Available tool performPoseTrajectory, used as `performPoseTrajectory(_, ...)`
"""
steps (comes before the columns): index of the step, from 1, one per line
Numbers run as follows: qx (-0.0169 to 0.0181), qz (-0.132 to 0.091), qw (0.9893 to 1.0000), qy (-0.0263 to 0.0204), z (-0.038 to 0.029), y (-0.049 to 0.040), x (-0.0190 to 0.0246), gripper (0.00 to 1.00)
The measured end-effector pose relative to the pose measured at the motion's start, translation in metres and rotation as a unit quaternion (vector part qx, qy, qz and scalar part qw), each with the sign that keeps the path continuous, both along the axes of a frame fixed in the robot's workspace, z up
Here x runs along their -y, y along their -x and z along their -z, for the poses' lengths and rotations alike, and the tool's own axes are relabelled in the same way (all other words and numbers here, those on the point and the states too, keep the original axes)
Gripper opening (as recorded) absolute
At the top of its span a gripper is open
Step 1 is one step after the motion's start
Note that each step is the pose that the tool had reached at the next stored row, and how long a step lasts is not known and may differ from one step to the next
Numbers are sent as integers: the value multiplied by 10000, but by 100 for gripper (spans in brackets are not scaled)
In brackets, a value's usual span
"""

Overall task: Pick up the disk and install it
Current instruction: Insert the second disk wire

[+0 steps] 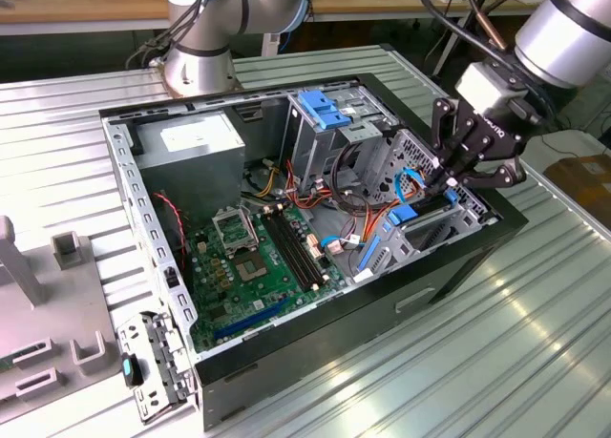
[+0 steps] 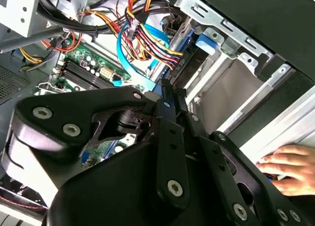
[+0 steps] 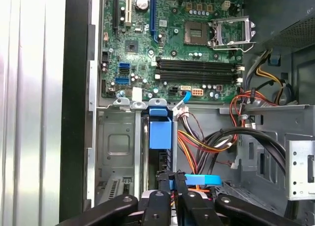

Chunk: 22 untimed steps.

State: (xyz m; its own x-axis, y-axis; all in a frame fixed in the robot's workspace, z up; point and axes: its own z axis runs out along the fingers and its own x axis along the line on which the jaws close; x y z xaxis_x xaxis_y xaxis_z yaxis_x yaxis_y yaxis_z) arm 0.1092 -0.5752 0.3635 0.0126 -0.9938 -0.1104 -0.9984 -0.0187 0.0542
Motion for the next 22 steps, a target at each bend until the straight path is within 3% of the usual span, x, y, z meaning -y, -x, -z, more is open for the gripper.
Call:
performPoseTrajectory(3,63,-23,10000,-39,6,26,7,16)
performPoseTrajectory(6,96,-29,9999,-50,20,51,40,16)
performPoseTrajectory(9,200,-31,9998,-48,41,57,46,16)
performPoseTrajectory(11,243,-31,9997,-49,59,67,46,16)
performPoseTrajectory(15,252,-31,9996,-86,80,81,46,16)
performPoseTrajectory(22,253,-17,9996,-91,94,74,46,16)
